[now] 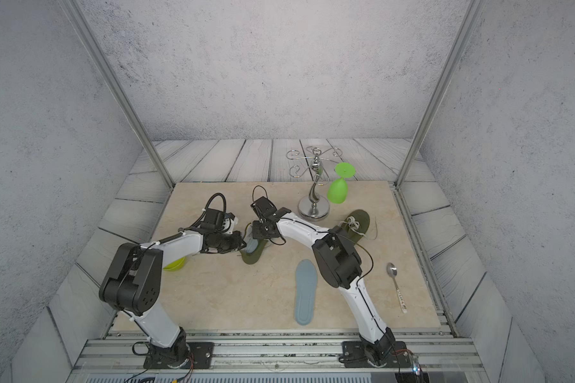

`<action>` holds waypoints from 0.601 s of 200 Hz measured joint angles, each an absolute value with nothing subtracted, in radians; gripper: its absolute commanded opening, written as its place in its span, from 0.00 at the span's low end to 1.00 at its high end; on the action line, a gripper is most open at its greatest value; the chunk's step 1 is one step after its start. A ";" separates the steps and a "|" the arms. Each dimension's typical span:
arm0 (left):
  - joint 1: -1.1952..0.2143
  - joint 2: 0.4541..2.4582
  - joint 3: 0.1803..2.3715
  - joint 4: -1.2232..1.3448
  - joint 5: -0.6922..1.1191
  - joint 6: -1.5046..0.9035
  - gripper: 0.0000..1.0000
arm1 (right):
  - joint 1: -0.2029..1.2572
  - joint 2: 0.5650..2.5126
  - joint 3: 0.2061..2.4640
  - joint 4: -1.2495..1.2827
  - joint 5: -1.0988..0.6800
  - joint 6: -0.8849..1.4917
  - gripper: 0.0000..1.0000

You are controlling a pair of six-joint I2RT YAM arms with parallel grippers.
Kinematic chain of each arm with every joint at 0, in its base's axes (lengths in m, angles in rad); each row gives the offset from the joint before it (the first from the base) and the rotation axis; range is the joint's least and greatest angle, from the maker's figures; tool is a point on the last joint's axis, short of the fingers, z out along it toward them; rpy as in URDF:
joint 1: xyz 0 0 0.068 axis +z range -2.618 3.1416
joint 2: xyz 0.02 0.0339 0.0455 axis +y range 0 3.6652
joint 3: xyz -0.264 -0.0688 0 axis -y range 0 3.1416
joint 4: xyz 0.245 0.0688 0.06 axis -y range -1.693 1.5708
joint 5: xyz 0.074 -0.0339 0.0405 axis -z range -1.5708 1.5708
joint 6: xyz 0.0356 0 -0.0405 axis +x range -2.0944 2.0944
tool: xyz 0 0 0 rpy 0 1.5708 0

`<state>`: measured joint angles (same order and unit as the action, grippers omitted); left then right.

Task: Insert the insole into the shoe
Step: Adjust the shoe at the center of the board.

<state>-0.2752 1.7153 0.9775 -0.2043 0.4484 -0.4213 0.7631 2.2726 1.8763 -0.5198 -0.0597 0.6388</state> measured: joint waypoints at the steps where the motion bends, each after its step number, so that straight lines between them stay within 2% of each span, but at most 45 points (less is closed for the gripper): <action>1: -0.275 1.715 0.978 -0.205 0.447 -0.421 0.00 | 0.764 2.273 1.876 -0.520 -0.060 0.638 0.00; 120: -0.276 1.706 1.027 -0.297 0.347 -0.331 0.00 | 0.714 2.130 1.764 -0.517 -0.167 0.599 0.00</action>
<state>-0.2764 1.7058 1.0267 -0.2966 0.3470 -0.3305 0.7136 2.1296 1.7638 -0.5175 -0.1669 0.5987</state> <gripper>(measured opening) 0.047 0.044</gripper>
